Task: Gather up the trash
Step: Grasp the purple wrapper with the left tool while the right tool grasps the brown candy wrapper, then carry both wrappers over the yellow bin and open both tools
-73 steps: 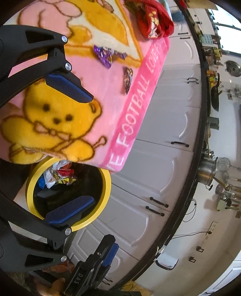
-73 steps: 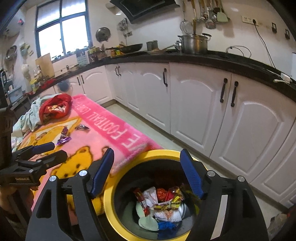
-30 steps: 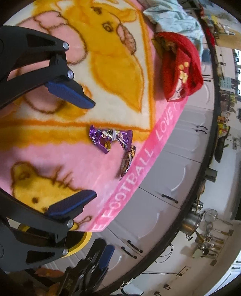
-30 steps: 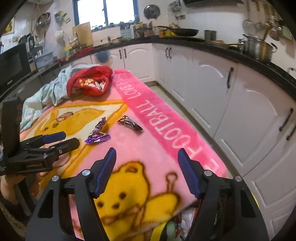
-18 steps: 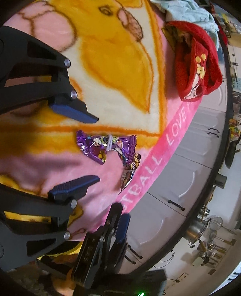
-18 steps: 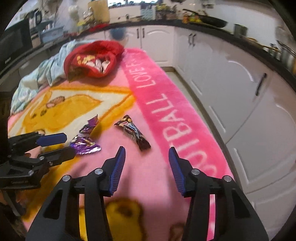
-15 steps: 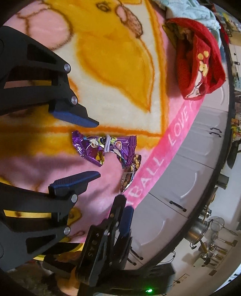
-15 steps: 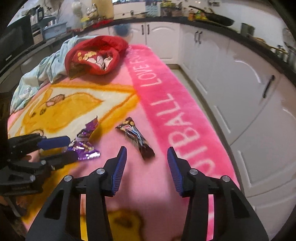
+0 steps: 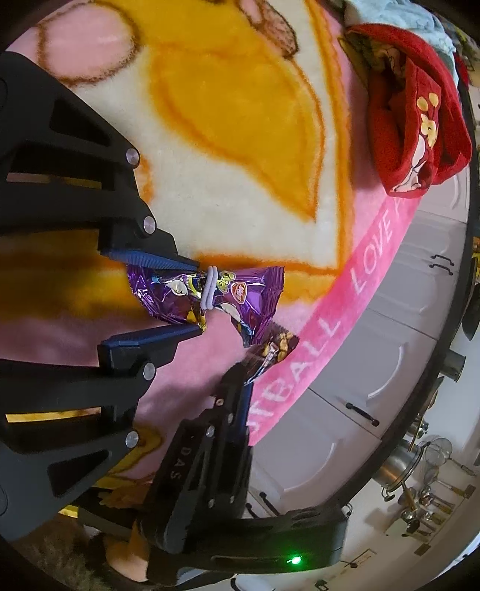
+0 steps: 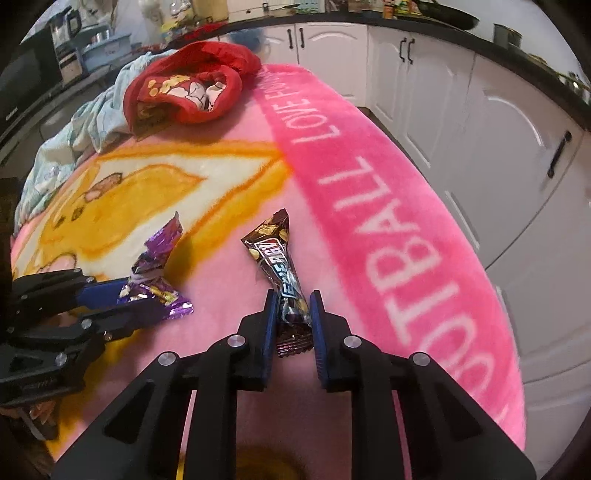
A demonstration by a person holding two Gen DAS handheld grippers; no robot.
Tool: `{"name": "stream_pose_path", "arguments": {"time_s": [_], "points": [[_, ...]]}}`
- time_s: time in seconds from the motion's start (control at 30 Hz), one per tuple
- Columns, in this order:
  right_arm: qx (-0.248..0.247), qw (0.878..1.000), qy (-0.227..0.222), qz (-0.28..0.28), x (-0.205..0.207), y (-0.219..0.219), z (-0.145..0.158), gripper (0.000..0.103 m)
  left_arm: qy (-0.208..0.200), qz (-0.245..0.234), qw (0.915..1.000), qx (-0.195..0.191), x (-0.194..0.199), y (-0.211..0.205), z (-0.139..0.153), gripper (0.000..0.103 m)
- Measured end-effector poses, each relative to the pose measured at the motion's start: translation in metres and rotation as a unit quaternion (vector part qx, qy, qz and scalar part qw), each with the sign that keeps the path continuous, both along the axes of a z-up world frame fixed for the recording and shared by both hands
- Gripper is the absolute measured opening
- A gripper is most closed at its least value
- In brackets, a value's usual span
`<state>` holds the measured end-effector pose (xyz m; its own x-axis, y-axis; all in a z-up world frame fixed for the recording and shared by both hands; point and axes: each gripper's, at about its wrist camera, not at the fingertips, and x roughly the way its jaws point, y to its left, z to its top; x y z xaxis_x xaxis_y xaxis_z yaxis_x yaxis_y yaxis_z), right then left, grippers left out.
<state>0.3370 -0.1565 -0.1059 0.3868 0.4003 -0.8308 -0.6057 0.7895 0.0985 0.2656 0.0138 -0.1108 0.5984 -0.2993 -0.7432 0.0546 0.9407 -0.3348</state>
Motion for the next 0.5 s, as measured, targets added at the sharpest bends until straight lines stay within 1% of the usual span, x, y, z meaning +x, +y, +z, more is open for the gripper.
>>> {"name": "stream_pose_path", "arguments": {"time_s": [0.2,0.5], "points": [[0.004,1.000,-0.004,-0.016,-0.031,-0.015,0.000,0.017,-0.001,-0.013,0.9999,0.008,-0.015,-0.005,0.001,0.020],[0.006,1.000,-0.016,-0.026,-0.090,-0.037,0.002,0.016,-0.003,-0.031,0.9995,0.012,-0.044,-0.019,0.003,0.018]]}}
